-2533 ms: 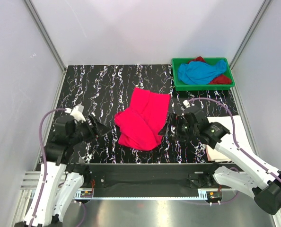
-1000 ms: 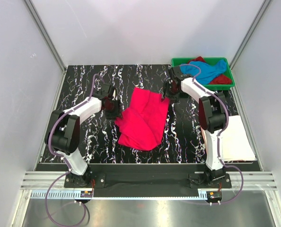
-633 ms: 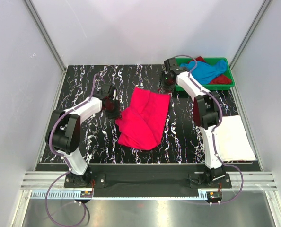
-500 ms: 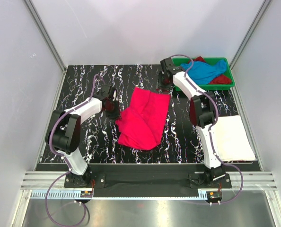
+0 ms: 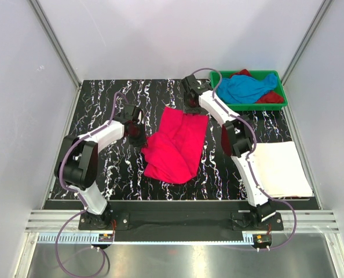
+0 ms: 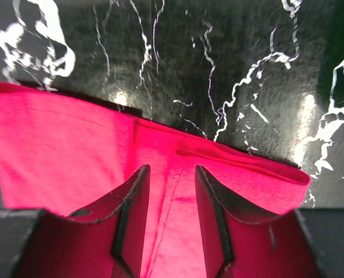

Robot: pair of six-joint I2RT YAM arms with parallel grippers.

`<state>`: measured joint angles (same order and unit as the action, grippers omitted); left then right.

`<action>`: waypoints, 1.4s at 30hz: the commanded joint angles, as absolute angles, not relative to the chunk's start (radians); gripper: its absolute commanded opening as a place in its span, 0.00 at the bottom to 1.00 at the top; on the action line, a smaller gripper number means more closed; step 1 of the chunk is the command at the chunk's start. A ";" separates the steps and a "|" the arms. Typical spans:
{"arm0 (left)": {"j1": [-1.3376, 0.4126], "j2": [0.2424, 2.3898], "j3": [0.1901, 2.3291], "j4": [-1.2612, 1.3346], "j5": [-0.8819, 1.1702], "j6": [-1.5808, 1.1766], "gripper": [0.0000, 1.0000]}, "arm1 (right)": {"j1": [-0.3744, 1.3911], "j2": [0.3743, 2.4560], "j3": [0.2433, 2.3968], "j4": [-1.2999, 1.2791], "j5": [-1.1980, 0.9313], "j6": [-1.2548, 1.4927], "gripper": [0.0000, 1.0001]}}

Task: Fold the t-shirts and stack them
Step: Flatten the tshirt out

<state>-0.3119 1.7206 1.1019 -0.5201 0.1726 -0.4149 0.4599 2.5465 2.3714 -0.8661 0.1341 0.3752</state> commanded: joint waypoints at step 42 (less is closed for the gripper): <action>-0.204 0.629 1.690 -0.789 -0.322 -0.198 0.00 | 0.465 1.121 1.778 -0.825 0.393 0.437 0.00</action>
<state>-0.2062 0.6415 1.6775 -0.7902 -0.2962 -0.2626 0.4664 1.2438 1.8736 -0.8707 0.4671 0.3660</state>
